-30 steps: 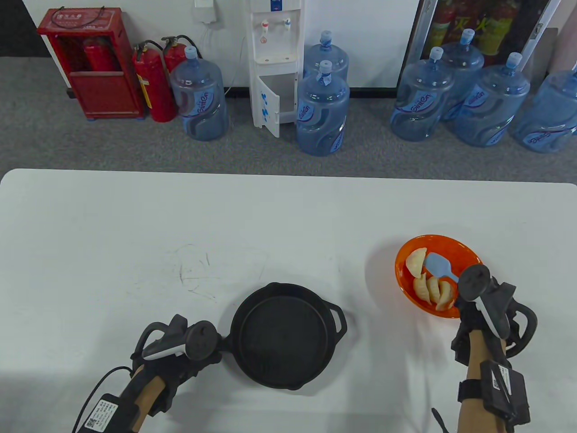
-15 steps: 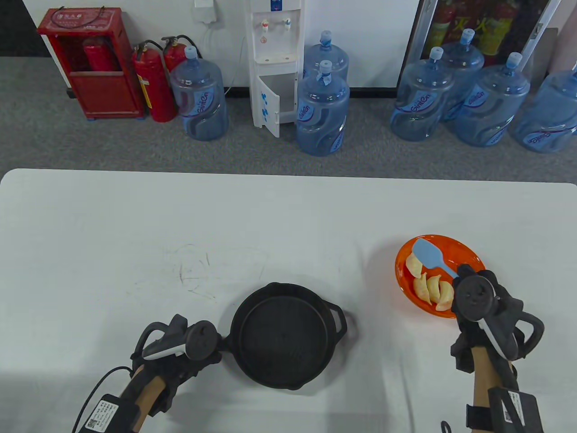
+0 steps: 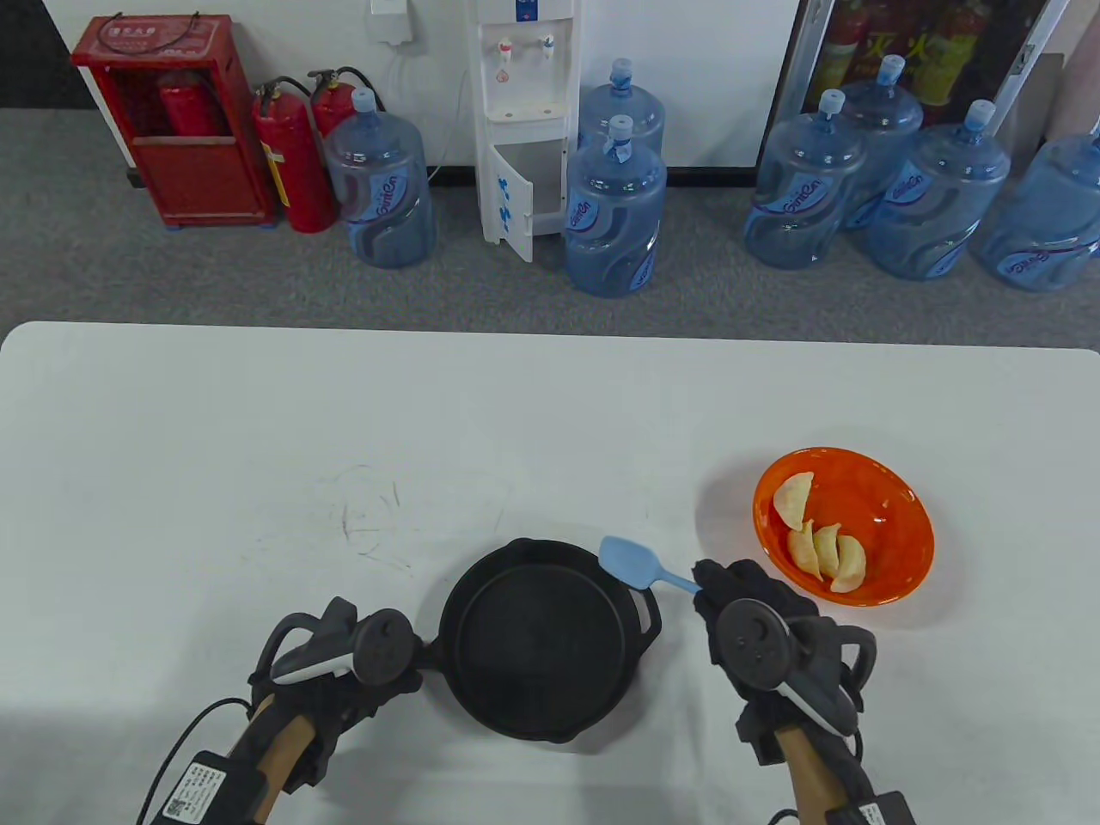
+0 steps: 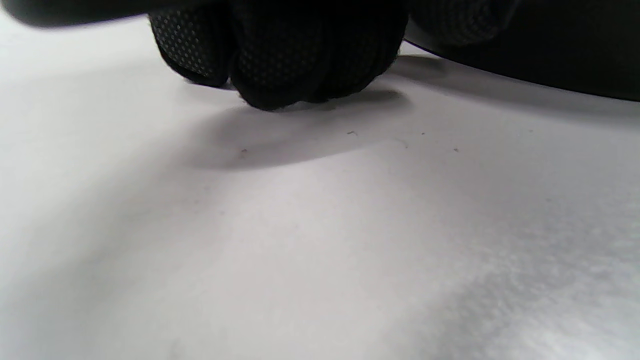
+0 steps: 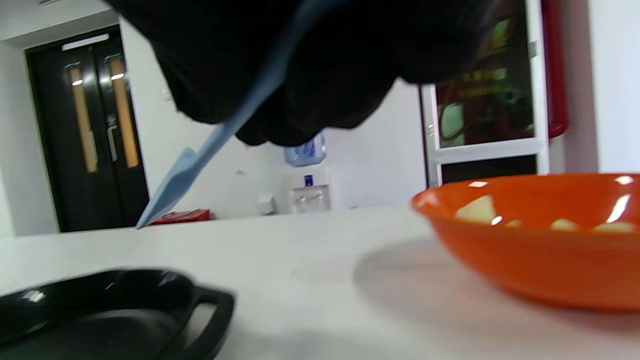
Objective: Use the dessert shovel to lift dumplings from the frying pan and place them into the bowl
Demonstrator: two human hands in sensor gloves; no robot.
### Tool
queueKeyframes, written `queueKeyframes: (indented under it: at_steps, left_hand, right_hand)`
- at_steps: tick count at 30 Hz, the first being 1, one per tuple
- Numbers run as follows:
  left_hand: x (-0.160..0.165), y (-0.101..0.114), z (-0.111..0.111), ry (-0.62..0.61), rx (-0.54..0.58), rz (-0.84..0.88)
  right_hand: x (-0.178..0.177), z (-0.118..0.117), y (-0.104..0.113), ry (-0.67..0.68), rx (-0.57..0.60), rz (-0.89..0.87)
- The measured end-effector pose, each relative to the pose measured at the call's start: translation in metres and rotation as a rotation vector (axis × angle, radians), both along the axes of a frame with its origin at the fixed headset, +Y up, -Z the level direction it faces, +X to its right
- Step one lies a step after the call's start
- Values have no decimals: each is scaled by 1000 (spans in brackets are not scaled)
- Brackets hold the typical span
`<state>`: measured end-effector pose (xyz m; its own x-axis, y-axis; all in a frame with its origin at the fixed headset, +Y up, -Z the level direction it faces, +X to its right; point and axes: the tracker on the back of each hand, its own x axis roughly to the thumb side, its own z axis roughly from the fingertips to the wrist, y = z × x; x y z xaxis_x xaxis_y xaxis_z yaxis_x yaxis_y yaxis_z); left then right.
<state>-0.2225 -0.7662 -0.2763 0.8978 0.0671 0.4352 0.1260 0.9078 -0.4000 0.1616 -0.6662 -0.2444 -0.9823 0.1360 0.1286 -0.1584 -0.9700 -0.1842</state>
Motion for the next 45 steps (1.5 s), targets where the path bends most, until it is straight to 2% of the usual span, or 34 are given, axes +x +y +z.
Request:
queueKeyframes:
  at_steps: [6,14,24,28,39,41,43,45]
  left_hand:
    - [0,0,0,0,-3,-1]
    - [0,0,0,1,1,-9]
    - [2,0,1,-2,6,-18]
    - [2,0,1,-2,9,-21]
    - [3,0,3,13,18,-35]
    - [3,1,4,19,21,-40]
    - [3,2,4,36,8,-58]
    - [3,7,6,54,-10,-83]
  right_hand:
    - [-25,-2,-25,71,-78,65]
    - [-56,-5,-45,153,-150,318]
    - [-102,-2,-60,229,19,489]
    - [-117,-1,-70,258,3,569]
    - [-129,-1,-78,286,-8,557]
    - [-127,-3,-78,271,-61,528]
    - [-124,-4,-72,251,-97,494]
    - [-119,-4,-60,231,-69,432]
